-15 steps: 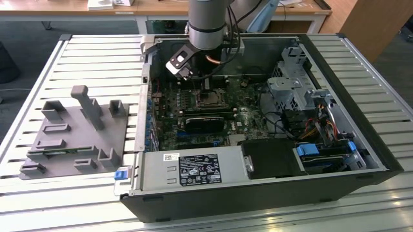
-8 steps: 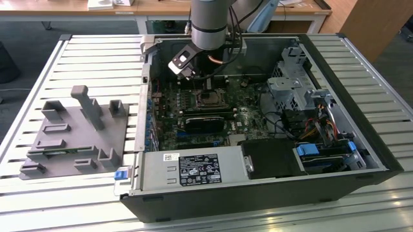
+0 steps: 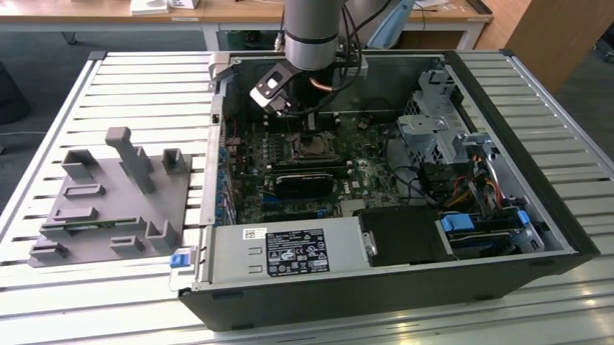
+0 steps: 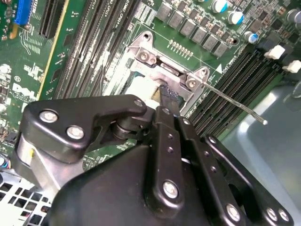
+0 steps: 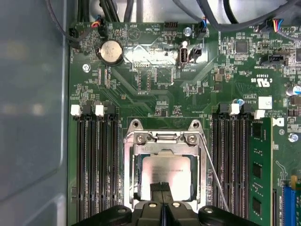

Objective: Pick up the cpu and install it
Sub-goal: 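Close the cpu cover, then install the first cpu locking lever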

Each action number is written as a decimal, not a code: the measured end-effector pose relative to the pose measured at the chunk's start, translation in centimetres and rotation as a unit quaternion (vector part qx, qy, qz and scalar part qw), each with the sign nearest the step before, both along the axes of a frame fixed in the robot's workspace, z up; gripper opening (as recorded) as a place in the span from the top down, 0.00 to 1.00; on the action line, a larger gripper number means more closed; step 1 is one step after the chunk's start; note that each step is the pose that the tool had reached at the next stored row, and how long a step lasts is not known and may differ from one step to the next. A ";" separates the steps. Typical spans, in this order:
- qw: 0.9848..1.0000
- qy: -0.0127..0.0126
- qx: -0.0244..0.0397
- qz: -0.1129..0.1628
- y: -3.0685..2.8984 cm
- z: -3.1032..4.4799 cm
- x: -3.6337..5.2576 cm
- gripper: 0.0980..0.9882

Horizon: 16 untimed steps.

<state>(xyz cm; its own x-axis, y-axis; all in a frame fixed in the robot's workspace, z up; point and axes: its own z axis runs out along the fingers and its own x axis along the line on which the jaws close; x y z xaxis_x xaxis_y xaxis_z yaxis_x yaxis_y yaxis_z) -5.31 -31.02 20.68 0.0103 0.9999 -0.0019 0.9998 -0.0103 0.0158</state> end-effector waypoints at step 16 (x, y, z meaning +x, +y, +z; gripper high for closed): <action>1.000 0.000 0.000 0.000 0.00 -0.01 1.12 0.99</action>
